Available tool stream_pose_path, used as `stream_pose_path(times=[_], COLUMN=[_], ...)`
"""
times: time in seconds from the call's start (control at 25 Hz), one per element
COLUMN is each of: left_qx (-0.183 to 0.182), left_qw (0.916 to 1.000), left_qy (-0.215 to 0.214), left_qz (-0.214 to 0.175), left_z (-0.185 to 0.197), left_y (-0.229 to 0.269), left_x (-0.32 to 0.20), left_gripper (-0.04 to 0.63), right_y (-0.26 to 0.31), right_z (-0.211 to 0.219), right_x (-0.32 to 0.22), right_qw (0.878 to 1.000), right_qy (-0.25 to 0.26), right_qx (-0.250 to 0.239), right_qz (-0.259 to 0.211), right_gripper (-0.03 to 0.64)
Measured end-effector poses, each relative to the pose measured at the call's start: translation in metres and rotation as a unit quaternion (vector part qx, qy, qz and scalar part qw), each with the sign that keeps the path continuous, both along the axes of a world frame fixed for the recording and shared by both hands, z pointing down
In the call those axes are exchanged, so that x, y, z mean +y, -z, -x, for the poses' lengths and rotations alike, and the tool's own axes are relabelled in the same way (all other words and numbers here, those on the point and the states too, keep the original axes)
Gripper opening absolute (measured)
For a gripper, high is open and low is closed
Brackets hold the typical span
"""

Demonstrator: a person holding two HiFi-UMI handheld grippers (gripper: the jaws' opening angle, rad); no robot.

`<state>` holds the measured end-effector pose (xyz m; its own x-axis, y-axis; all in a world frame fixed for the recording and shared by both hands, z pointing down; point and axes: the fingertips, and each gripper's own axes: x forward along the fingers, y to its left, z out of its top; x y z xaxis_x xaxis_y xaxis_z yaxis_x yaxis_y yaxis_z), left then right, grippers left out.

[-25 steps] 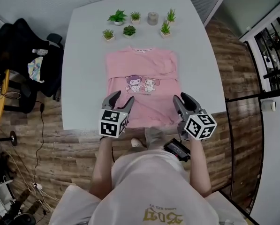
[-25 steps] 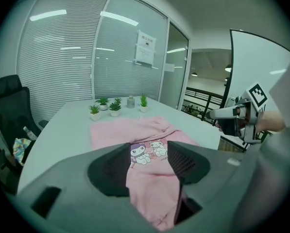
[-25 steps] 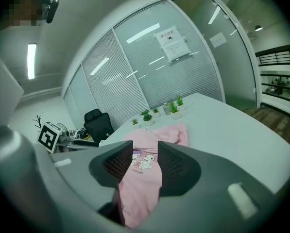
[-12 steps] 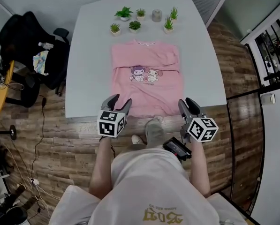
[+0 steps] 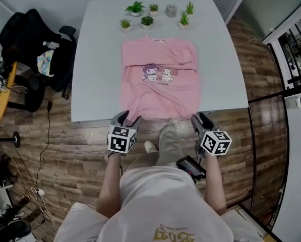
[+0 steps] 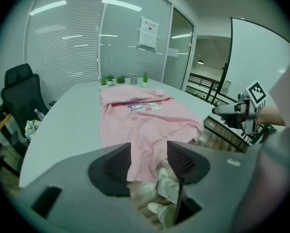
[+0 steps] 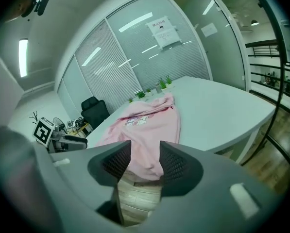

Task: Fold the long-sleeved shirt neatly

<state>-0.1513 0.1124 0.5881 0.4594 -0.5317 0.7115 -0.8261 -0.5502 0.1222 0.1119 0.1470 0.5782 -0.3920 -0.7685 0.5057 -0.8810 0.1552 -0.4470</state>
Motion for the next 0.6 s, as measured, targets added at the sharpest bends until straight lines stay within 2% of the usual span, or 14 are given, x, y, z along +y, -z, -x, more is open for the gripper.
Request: stream_pose_path(times=[0.2, 0.32, 0.6], left_qx=[-0.035, -0.058, -0.075], left_qw=[0.9992, 0.9979, 0.9951], left_qy=[-0.001, 0.012, -0.007], left_qz=[0.016, 0.024, 0.063], left_z=[0.006, 0.013, 0.007], left_y=[-0.025, -0.04, -0.07], left_x=[0.017, 0.022, 0.036], left_gripper=[0.243, 0.256, 0.258], right_y=[-0.037, -0.053, -0.085], right_z=[0.005, 0.004, 0.005], right_x=[0.016, 0.019, 0.017], right_qw=[0.999, 0.999, 0.996], right_qy=[-0.003, -0.003, -0.011], right_qx=[-0.02, -0.011, -0.044], right_qz=[0.034, 0.048, 0.072], right_gripper=[0.189, 0.193, 0.218])
